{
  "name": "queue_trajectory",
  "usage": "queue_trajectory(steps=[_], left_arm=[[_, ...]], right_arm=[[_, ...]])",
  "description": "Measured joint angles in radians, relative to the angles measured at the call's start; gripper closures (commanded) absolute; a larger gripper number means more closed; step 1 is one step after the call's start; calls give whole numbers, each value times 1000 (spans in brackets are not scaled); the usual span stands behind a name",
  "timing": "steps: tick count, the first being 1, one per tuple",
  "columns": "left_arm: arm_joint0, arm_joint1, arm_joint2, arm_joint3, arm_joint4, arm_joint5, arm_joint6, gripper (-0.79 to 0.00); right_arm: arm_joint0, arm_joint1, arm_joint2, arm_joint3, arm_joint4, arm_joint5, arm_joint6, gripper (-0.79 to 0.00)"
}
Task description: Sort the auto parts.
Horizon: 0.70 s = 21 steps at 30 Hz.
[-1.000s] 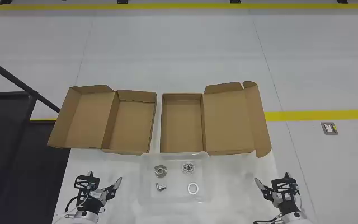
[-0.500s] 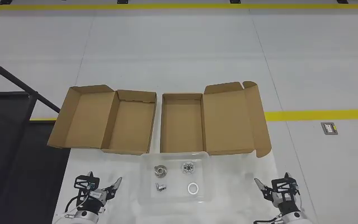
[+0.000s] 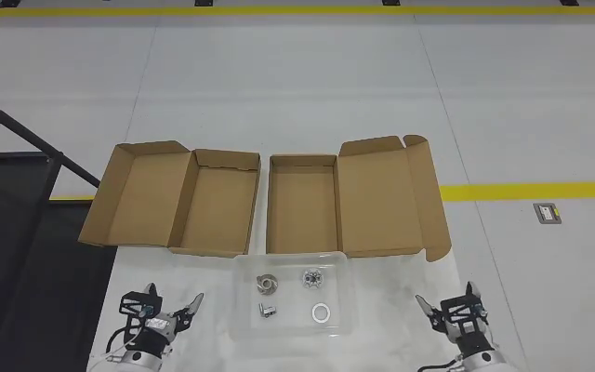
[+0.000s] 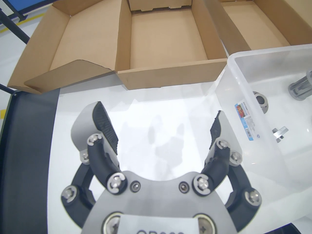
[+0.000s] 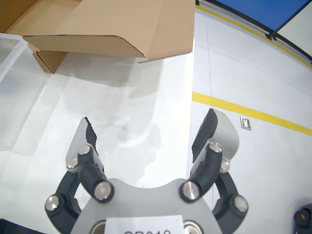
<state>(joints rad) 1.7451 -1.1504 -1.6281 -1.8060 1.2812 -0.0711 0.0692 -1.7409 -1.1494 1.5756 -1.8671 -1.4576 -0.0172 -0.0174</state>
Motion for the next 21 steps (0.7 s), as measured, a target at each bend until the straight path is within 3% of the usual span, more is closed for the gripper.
queue_trajectory(steps=[10,21], left_arm=[[25,3,-93,-17,-230,-183,19,-785],[25,3,-92,-16,-228,-181,19,-785]], right_arm=[[-2,6,-22,-142,-101,-120,56,-785],[-2,6,-22,-140,-100,-118,54,-785]])
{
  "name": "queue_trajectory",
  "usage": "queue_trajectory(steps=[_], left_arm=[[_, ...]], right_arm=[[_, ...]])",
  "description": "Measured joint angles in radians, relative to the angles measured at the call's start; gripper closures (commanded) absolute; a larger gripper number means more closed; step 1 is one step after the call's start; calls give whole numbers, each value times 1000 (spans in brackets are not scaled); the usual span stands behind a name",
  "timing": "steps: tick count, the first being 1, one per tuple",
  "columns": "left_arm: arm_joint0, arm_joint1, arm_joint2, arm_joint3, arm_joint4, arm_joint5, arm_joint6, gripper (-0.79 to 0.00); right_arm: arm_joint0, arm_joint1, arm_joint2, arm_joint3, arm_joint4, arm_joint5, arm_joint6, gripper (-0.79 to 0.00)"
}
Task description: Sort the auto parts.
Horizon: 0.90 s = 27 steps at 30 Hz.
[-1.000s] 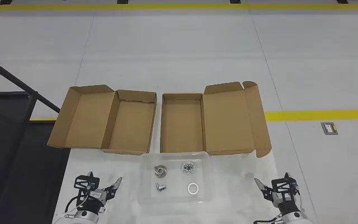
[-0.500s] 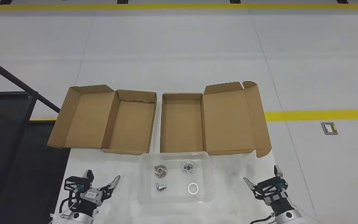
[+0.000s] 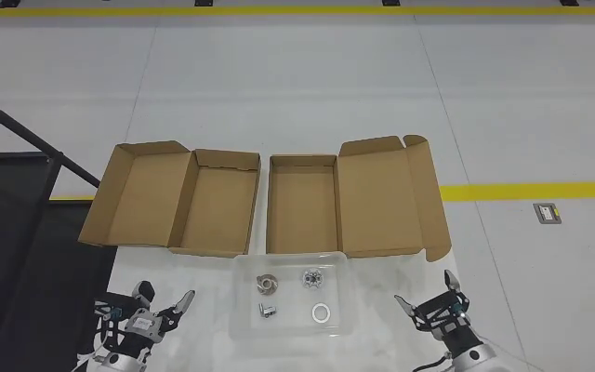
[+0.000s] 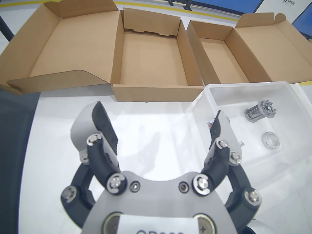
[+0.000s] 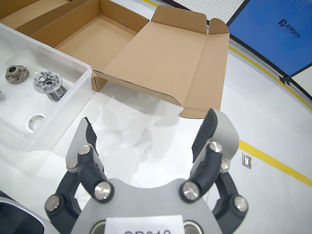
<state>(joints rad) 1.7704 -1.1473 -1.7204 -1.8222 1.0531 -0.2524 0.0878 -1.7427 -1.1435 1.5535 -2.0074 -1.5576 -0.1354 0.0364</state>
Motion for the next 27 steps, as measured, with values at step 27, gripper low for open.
queue_trajectory(steps=[27], left_arm=[[27,15,-97,9,-127,-332,-45,-785]], right_arm=[[390,-8,-246,41,-7,-432,307,-785]])
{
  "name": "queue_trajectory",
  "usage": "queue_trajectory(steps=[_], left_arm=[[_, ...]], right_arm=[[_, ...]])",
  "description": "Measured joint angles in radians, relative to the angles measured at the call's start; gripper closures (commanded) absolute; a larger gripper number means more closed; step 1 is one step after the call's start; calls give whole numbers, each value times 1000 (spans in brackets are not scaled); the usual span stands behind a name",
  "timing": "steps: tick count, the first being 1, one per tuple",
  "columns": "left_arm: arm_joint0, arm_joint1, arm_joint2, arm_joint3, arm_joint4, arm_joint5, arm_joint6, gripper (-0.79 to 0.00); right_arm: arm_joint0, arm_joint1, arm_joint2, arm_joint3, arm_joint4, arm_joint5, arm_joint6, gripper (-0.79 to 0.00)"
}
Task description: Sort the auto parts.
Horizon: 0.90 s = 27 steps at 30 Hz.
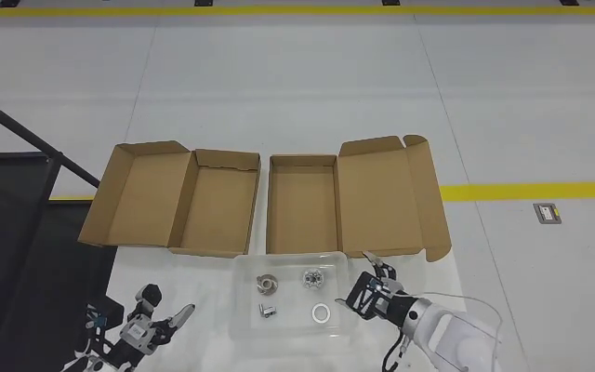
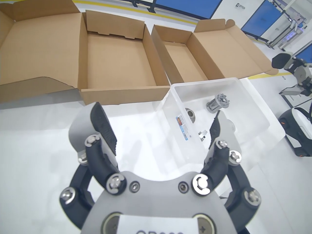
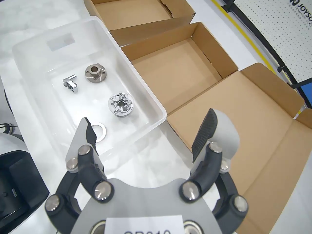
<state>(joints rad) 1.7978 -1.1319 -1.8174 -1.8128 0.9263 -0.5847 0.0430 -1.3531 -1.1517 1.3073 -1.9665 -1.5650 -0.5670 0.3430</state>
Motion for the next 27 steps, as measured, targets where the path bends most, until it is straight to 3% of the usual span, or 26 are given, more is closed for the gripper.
queue_trajectory(steps=[12,17,22,27], left_arm=[[-1,0,1,0,0,3,0,-785],[-8,0,7,2,4,17,-13,-785],[-8,1,2,4,-10,0,-19,-785],[-7,1,0,5,-17,-1,-25,-785]], right_arm=[[0,0,-12,10,1,-14,-4,-785],[60,-10,-71,71,55,-26,21,-785],[166,-28,-139,158,170,-22,109,-785],[293,-51,-227,282,307,-28,283,-785]])
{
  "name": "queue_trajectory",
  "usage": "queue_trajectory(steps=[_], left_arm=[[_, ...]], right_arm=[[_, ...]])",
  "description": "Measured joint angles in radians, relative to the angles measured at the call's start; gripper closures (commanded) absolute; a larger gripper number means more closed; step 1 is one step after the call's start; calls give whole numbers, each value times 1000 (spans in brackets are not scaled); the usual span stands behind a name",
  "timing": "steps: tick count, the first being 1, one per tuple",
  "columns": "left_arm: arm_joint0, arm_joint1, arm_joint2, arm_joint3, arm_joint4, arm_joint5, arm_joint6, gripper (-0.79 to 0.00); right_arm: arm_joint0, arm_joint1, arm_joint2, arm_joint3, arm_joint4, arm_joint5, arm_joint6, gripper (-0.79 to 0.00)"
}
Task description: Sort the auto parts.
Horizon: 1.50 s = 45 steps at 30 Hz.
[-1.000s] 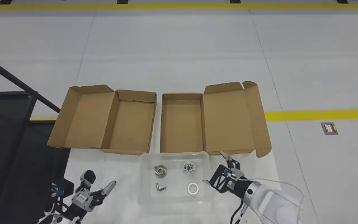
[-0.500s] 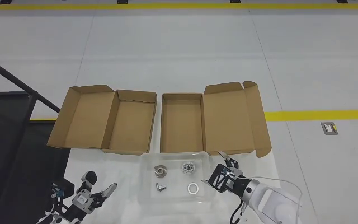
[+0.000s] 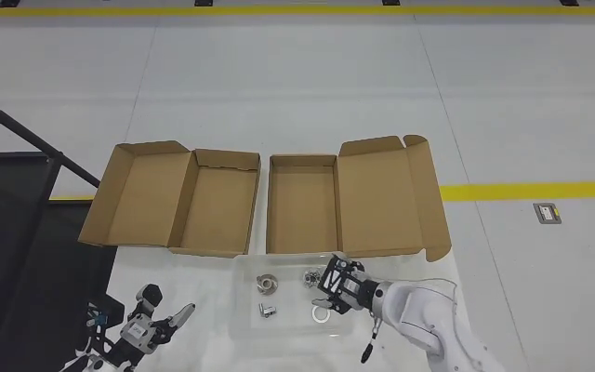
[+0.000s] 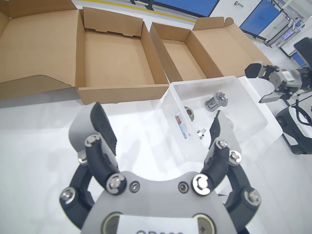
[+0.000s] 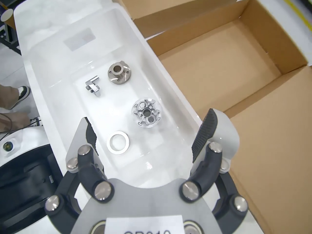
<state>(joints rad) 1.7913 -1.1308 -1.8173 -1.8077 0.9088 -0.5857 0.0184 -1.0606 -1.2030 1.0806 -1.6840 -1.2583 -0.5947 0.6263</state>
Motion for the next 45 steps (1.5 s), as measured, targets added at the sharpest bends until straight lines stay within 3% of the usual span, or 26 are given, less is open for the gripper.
queue_trajectory(steps=[6,16,42,43,45], left_arm=[[1,0,1,-1,-1,2,-2,-785],[1,0,1,-1,-1,2,-2,-785],[1,0,1,-1,-1,2,-2,-785],[1,0,1,-1,-1,2,-2,-785],[1,0,1,-1,-1,2,-2,-785]], right_arm=[[89,-20,-80,68,48,20,97,-785],[124,-35,-151,85,45,60,191,-785],[323,-110,-304,366,118,127,261,-785],[326,-112,-308,370,114,132,261,-542],[331,-116,-315,378,106,140,260,-369]])
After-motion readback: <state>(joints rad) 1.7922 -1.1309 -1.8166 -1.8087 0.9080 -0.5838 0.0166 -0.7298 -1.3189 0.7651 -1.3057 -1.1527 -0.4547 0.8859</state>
